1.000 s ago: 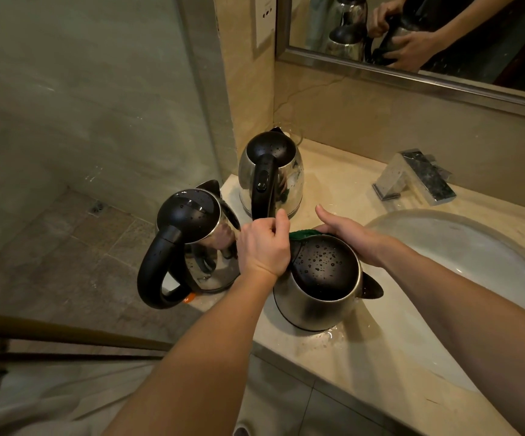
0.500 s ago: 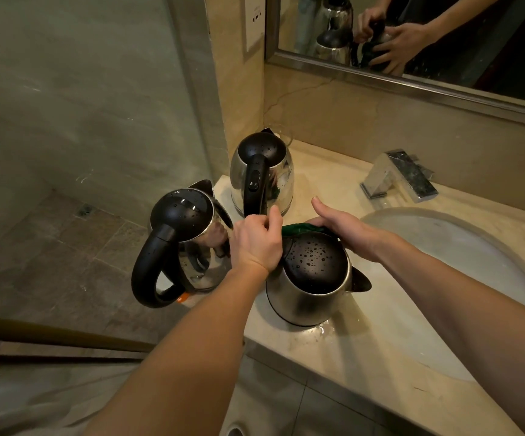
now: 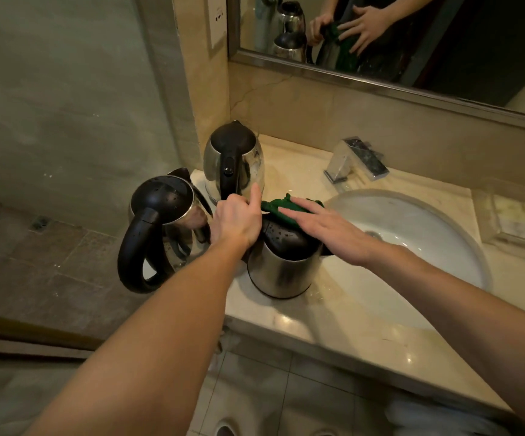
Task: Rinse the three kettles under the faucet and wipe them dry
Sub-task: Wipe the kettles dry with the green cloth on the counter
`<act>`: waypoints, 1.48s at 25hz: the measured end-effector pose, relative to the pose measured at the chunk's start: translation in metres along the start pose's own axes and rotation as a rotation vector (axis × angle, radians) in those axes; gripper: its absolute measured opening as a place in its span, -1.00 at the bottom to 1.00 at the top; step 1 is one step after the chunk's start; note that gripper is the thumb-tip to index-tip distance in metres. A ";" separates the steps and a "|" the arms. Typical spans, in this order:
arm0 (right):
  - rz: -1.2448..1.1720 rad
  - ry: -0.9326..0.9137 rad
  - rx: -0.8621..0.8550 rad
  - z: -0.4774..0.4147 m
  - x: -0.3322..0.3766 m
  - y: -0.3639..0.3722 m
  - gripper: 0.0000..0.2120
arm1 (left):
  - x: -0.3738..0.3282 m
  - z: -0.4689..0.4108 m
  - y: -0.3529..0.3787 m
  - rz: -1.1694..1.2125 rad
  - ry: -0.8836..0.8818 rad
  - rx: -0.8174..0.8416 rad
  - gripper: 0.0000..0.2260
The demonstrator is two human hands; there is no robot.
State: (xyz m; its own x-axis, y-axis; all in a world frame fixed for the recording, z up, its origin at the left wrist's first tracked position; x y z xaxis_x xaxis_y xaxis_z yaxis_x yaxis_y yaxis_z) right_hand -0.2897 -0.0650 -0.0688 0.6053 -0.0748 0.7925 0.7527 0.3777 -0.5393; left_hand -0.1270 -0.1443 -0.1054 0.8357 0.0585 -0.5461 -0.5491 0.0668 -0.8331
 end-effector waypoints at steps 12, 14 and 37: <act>0.608 -0.159 0.103 0.034 -0.005 0.015 -0.45 | 0.000 0.002 -0.001 0.021 -0.014 0.012 -0.41; 0.586 -0.140 0.102 0.029 -0.007 0.011 -0.48 | 0.000 0.002 -0.001 0.009 -0.016 0.007 -0.41; -1.474 0.404 -0.490 0.036 -0.062 0.054 -0.37 | -0.005 0.018 -0.004 0.060 -0.122 -0.069 -0.42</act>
State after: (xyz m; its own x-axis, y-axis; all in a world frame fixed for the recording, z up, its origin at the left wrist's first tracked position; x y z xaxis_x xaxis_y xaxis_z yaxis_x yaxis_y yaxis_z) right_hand -0.2955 -0.0067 -0.1370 -0.7230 -0.3457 0.5981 0.6720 -0.5529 0.4927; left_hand -0.1287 -0.1267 -0.0977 0.7917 0.1811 -0.5835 -0.5920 -0.0088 -0.8059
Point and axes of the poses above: each hand's wrist, its own z-axis away from the middle knuckle, its own y-axis out of the palm, x = y × z, the point moved 5 cm from there along -z, towards the middle knuckle, and after that the axes turned 15 degrees about -z, right-handed, at the moved point
